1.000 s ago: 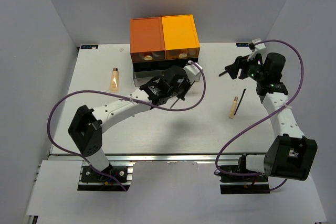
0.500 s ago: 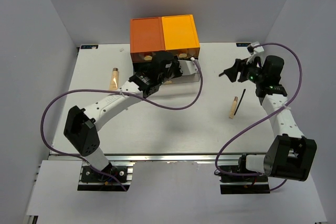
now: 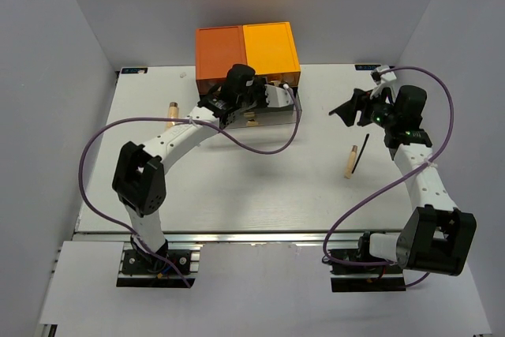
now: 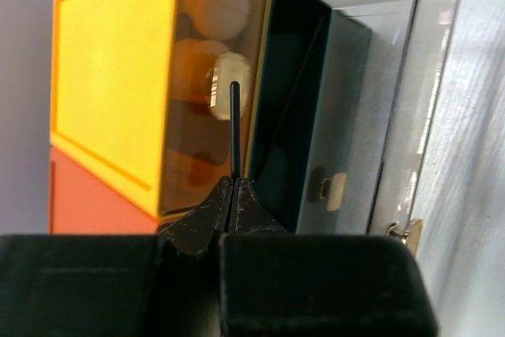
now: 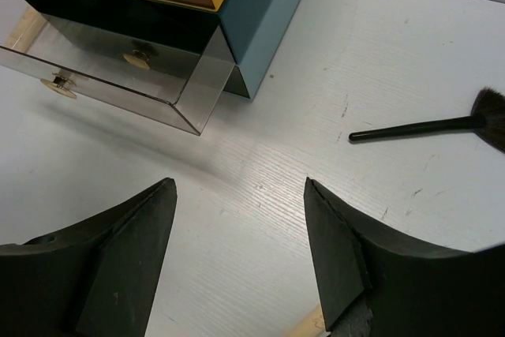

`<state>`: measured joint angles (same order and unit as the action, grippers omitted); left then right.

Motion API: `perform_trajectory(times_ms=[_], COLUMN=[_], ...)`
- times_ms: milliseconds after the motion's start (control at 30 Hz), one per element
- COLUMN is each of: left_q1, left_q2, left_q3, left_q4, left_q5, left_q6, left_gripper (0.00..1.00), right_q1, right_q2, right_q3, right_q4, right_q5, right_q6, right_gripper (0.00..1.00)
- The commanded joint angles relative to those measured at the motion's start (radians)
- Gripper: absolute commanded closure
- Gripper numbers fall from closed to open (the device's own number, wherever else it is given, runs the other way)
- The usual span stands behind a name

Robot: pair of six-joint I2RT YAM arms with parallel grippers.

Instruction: Organize the makeup

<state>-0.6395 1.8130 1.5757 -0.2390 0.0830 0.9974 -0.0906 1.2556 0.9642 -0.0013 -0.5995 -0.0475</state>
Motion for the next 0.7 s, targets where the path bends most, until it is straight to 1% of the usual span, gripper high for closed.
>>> perform_trajectory(times_ms=[0, 100, 133, 167, 200, 267, 300, 367, 467, 533, 567, 633, 667], left_q1=[0.004, 0.008, 0.011, 0.011, 0.015, 0.018, 0.021, 0.023, 0.021, 0.023, 0.021, 0.021, 0.017], left_q2=[-0.017, -0.017, -0.015, -0.014, -0.014, -0.011, -0.007, -0.007, -0.011, -0.015, -0.029, -0.050, -0.073], left_q3=[-0.002, -0.026, -0.034, -0.045, -0.063, -0.072, -0.077, -0.083, -0.094, -0.091, -0.088, -0.059, -0.039], left_q4=[0.009, 0.056, 0.075, 0.095, 0.128, 0.151, 0.171, 0.196, 0.230, 0.240, 0.272, 0.314, 0.311], left_q5=[0.055, 0.043, 0.038, 0.020, 0.015, 0.009, 0.006, -0.005, -0.020, -0.034, -0.041, -0.068, -0.069], left_q6=[0.009, -0.011, -0.016, -0.020, -0.028, -0.042, -0.049, -0.063, -0.068, -0.074, -0.106, -0.153, -0.220], left_gripper=[1.00, 1.00, 0.98, 0.83, 0.79, 0.73, 0.68, 0.62, 0.56, 0.54, 0.53, 0.46, 0.43], right_q1=[-0.006, -0.008, -0.008, -0.008, -0.008, -0.008, -0.008, -0.008, -0.008, -0.008, -0.008, -0.008, -0.009], right_q2=[-0.030, -0.022, -0.019, -0.016, -0.013, -0.012, -0.012, -0.013, -0.013, -0.015, -0.015, -0.012, -0.005], right_q3=[-0.015, -0.015, -0.015, -0.012, -0.007, -0.005, -0.005, -0.004, -0.002, 0.002, 0.005, 0.011, 0.019], right_q4=[0.006, 0.003, 0.003, -0.014, -0.037, -0.043, -0.048, -0.054, -0.068, -0.081, -0.091, -0.118, -0.130], right_q5=[-0.010, -0.005, -0.008, -0.013, -0.017, -0.019, -0.019, -0.014, -0.013, -0.008, 0.000, 0.068, 0.105], right_q6=[-0.003, -0.018, -0.020, -0.023, -0.026, -0.025, -0.028, -0.031, -0.034, -0.048, -0.054, -0.046, -0.032], right_gripper=[0.29, 0.27, 0.26, 0.26, 0.24, 0.24, 0.24, 0.24, 0.24, 0.24, 0.24, 0.26, 0.30])
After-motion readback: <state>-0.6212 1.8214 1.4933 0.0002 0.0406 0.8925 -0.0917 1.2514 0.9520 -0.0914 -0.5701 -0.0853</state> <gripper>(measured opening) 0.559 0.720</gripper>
